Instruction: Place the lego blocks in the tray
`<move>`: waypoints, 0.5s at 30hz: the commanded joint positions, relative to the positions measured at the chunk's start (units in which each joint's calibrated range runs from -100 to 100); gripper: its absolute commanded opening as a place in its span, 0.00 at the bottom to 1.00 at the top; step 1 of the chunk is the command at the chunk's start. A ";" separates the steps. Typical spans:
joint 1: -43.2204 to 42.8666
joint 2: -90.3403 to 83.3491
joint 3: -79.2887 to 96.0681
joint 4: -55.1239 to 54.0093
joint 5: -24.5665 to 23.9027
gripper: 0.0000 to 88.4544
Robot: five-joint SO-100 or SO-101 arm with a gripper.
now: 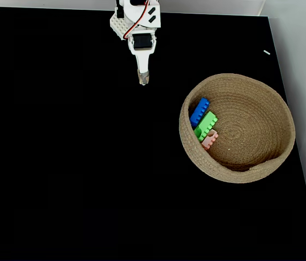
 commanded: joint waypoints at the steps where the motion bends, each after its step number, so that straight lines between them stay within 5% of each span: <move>1: 0.66 -0.66 0.41 -1.20 -0.05 0.00; 15: -1.31 -0.66 0.41 -1.20 0.59 0.00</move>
